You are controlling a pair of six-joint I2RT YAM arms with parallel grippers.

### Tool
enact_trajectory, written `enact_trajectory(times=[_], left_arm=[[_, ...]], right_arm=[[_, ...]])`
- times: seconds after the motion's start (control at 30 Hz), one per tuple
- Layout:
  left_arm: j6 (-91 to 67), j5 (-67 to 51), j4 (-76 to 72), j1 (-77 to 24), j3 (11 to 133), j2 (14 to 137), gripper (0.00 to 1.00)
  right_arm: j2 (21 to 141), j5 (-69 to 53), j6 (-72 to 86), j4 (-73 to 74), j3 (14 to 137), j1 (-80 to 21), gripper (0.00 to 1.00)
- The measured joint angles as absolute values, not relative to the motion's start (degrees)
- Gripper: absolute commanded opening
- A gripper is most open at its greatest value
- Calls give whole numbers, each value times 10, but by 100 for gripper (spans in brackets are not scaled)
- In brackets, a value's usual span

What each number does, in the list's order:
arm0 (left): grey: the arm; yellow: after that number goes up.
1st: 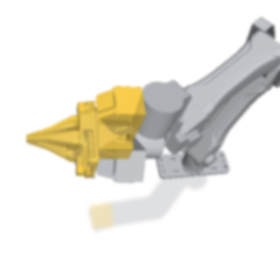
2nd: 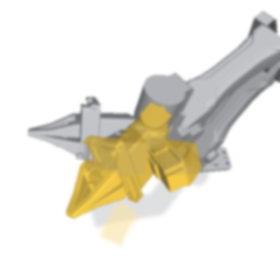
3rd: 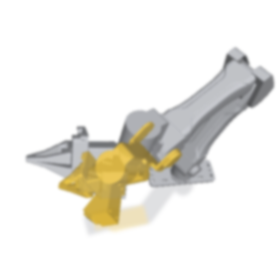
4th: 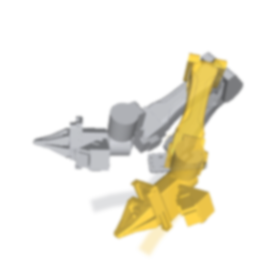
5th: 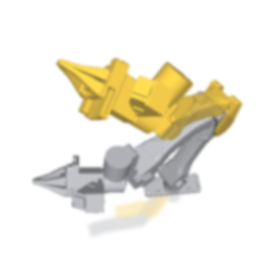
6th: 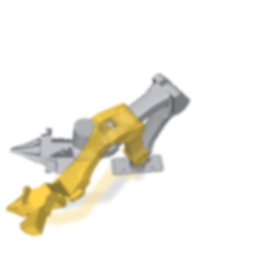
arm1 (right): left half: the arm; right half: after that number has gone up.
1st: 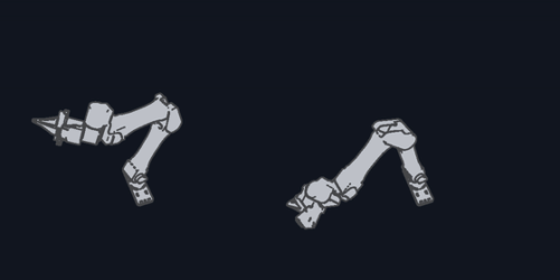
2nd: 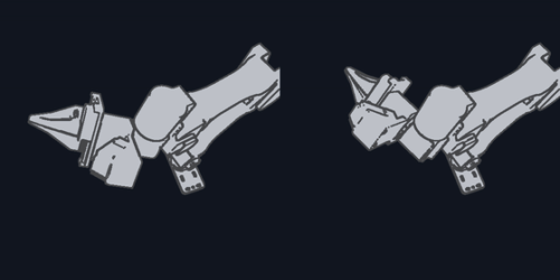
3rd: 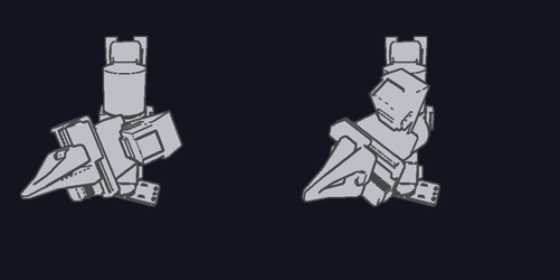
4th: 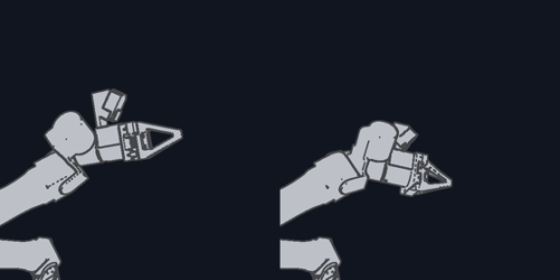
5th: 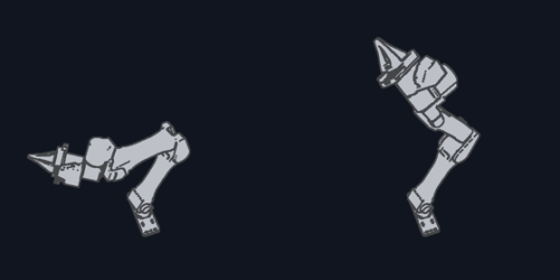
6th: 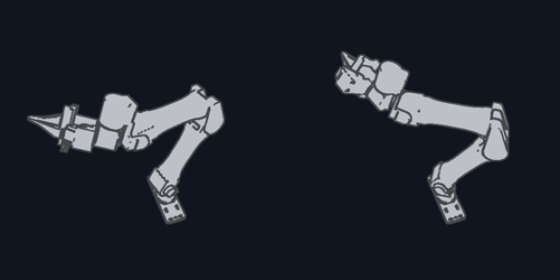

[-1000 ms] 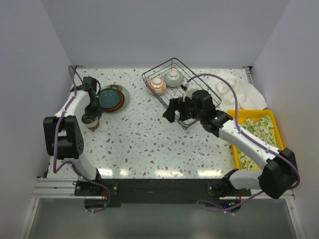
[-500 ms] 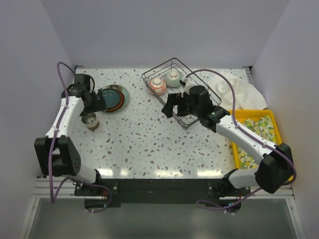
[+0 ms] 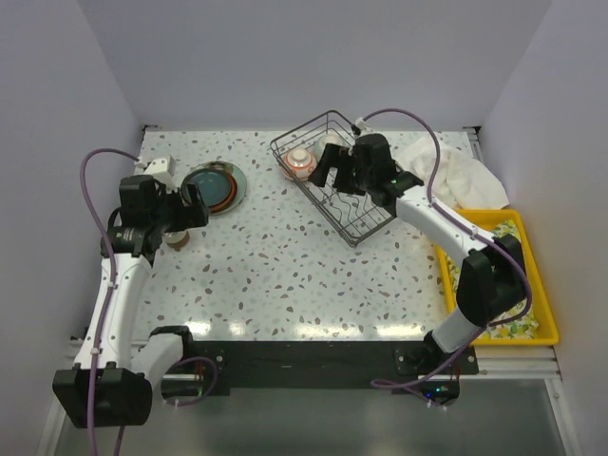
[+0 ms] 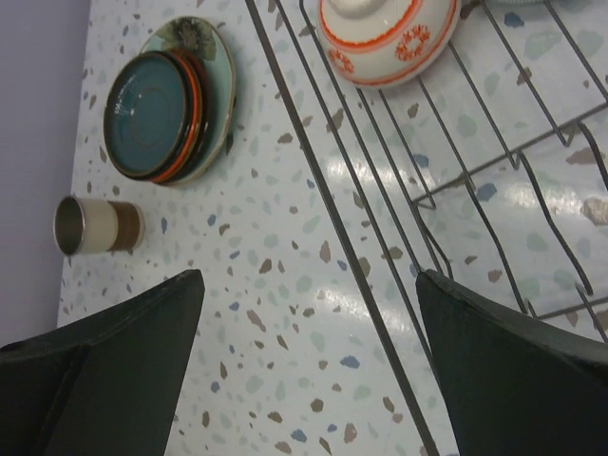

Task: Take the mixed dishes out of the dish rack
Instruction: Place the cup at the center of the board, then pick up the bowl from the dish rack.

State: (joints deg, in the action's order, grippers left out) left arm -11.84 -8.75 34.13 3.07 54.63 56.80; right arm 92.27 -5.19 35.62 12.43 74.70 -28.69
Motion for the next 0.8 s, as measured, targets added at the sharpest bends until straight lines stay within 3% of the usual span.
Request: enact_trajectory(times=[0.27, 0.8], left_arm=[[-108, -113, 334, 11, 526, 516, 98], [-110, -147, 335, 5, 502, 493, 98]], right_arm=[[1061, -22, 409, 128, 910, -283, 98], [1228, 25, 559, 83, 969, -246, 98]])
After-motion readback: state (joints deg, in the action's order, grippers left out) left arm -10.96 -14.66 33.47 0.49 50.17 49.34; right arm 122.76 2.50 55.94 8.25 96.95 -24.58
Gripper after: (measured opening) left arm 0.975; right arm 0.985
